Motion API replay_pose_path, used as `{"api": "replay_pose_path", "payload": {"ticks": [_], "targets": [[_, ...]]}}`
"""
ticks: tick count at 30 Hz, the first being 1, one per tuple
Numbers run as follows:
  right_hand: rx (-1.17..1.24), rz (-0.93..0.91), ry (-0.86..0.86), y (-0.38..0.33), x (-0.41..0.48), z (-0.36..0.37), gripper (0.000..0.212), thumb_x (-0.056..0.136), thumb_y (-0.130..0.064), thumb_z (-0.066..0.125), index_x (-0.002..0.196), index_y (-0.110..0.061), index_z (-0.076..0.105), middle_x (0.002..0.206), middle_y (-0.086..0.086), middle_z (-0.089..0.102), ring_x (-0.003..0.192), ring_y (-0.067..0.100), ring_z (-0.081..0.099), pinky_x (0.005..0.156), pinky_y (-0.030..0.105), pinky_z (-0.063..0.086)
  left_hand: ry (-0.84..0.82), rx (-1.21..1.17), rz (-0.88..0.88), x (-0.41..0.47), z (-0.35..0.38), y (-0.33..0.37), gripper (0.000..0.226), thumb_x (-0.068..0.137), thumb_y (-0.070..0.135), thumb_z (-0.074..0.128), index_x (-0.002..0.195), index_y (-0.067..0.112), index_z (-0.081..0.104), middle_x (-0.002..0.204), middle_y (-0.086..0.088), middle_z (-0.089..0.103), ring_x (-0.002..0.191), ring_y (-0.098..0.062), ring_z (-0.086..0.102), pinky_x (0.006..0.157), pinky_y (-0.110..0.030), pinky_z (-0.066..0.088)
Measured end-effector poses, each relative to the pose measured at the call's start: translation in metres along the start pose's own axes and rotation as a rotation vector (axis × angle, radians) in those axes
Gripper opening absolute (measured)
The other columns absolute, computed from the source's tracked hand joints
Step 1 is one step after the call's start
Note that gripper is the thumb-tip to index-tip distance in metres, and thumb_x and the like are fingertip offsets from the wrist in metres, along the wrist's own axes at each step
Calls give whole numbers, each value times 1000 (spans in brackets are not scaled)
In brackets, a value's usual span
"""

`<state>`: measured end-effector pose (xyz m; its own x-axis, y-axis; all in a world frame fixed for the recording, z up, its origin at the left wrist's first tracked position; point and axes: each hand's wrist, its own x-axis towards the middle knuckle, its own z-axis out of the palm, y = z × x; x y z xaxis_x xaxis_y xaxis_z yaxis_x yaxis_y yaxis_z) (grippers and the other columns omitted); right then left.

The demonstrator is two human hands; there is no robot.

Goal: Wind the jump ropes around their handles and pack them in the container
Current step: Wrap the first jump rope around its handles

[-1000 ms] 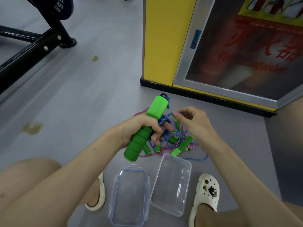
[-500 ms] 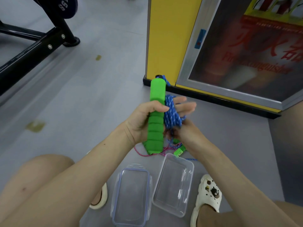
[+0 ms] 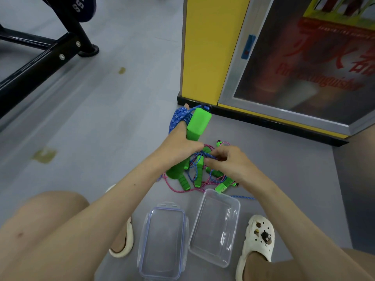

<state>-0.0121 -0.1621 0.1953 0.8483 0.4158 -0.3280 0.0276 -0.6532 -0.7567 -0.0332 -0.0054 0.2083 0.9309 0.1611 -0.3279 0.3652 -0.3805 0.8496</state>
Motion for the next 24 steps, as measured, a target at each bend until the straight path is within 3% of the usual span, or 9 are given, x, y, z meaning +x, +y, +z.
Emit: {"api": "replay_pose_path", "payload": {"ticks": [4,6,8,11,13,15,18,21,24], "targets": [[231,74,36,-2,-1,-9,5,84,-22,69,80,-20,68,83,6,69,75,14,60,69,24,47,165,485,237,-3,-1,-9,52,78,6,64,126,2,44,121,-15,51,99,-29,53,72,-28,38],[446,119,60,-4,-2,-13,4,84,-19,67,84,-15,68,87,4,70,80,11,61,68,13,45,242,580,254,-3,-4,-13,46,80,6,64,122,0,46,117,-18,53,103,-32,52,72,-27,35],[558,117,94,-4,0,-17,9,85,-19,64,79,-13,68,96,9,72,89,14,62,80,17,44,237,499,173,-2,-9,-10,30,80,8,65,105,3,50,106,-17,56,95,-31,54,72,-32,42],[589,94,132,-3,-1,-19,17,90,-22,59,82,-9,67,92,6,72,81,3,64,76,13,44,-30,180,-110,-2,-18,-2,14,77,8,66,86,2,57,70,-6,59,64,-19,55,58,-26,43],[615,69,198,0,0,-19,17,92,-20,57,82,-9,65,76,2,69,66,-2,63,63,5,45,-234,-154,-219,-3,-20,-2,39,71,8,65,101,-16,59,53,-7,58,52,-19,58,64,-27,47],[627,40,236,1,0,-19,16,92,-21,57,81,-11,65,67,-2,67,62,-1,62,62,7,46,-428,-324,-211,-7,-23,-3,50,66,13,58,99,-24,55,48,-5,56,46,-19,55,68,-26,47],[602,-2,232,3,2,-13,15,91,-22,58,80,-14,65,67,-5,67,67,1,62,71,14,47,-714,-439,-120,-14,-21,-1,30,62,15,53,72,-13,62,50,-11,50,46,-20,50,68,-23,49],[693,-31,144,-2,0,-6,18,86,-25,60,86,-8,65,75,-1,69,73,7,64,71,20,50,-951,-608,-78,-18,-14,-3,48,57,17,61,94,-13,60,41,-3,46,45,-17,50,74,-26,52],[869,27,47,-10,-3,-2,28,84,-27,59,92,0,62,76,11,68,67,14,65,63,23,54,-995,-840,-8,-19,-5,0,53,59,22,69,99,-12,63,46,-3,54,51,-18,56,76,-28,50]]}}
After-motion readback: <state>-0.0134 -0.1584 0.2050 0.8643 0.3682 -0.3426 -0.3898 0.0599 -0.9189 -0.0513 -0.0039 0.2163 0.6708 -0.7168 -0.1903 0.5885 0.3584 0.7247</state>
